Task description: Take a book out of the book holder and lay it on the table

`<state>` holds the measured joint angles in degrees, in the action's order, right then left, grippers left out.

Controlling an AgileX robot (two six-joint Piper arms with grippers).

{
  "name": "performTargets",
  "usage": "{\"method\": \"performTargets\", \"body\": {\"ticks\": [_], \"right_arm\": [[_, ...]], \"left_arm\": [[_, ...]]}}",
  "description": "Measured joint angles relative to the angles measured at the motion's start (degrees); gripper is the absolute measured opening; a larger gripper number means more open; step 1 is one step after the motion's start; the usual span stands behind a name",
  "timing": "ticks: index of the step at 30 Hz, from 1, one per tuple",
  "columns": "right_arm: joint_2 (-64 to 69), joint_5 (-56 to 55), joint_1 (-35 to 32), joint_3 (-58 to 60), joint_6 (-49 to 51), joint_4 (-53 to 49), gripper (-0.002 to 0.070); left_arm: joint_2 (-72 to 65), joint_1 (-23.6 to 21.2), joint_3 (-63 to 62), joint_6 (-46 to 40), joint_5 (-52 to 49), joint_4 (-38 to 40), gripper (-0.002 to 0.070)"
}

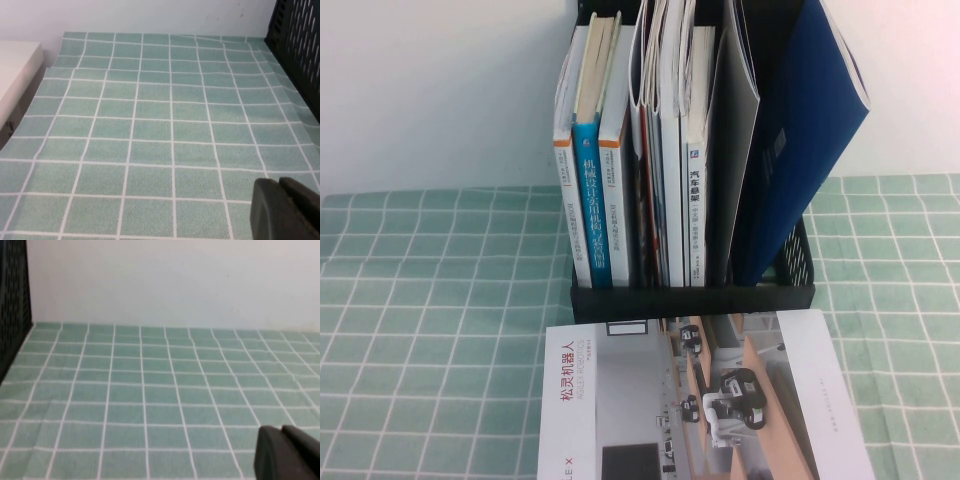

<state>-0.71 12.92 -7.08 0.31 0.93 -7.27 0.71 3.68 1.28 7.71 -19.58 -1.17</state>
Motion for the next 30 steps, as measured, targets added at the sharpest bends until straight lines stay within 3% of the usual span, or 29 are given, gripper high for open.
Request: {"method": "performTargets", "body": {"ticks": [7,30], "right_arm": [[0.0,7.64,-0.05,1.29,-5.18,0.17,-0.0002],[0.0,7.64,-0.05,1.29,-6.81,2.44,-0.0002]], "left_arm": [[0.0,0.0,0.0,0.0,-0.1,-0.09,-0.0003],[0.0,0.0,0.0,0.0,-0.1,-0.09,-0.0001]]}}
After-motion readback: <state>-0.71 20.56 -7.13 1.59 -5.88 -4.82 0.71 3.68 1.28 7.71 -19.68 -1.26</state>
